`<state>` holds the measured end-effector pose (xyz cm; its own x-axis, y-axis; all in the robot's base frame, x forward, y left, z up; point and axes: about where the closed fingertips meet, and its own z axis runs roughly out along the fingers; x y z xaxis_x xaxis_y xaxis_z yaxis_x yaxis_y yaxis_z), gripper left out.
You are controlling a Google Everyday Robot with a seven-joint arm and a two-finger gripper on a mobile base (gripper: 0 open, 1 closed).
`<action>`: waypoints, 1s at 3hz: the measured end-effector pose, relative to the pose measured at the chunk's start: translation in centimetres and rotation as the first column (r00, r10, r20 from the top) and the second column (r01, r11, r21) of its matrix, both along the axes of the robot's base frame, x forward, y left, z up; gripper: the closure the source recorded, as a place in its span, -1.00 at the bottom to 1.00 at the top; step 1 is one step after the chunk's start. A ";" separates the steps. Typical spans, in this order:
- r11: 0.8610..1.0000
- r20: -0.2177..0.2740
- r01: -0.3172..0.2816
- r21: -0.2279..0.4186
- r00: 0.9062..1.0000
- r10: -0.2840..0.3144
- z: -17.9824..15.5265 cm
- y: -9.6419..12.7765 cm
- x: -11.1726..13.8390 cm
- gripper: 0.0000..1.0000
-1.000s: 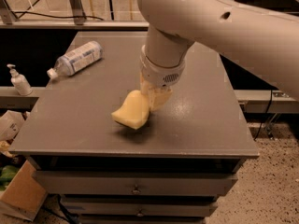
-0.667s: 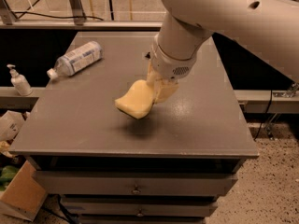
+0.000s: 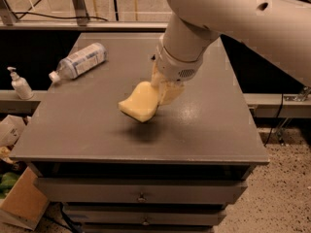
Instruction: Move sponge near blue plastic bottle
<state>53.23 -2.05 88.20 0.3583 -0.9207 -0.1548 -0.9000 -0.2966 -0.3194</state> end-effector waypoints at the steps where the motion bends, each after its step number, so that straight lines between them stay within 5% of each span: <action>1: 1.000 0.035 -0.009 -0.002 0.999 0.009 -0.1 1.5 2.8 1.00; 3: 0.999 0.060 0.044 0.024 0.997 -0.045 -0.4 4.3 10.4 1.00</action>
Offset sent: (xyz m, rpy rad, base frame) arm 0.1141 0.0438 -0.0013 0.0275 -0.0690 -0.0374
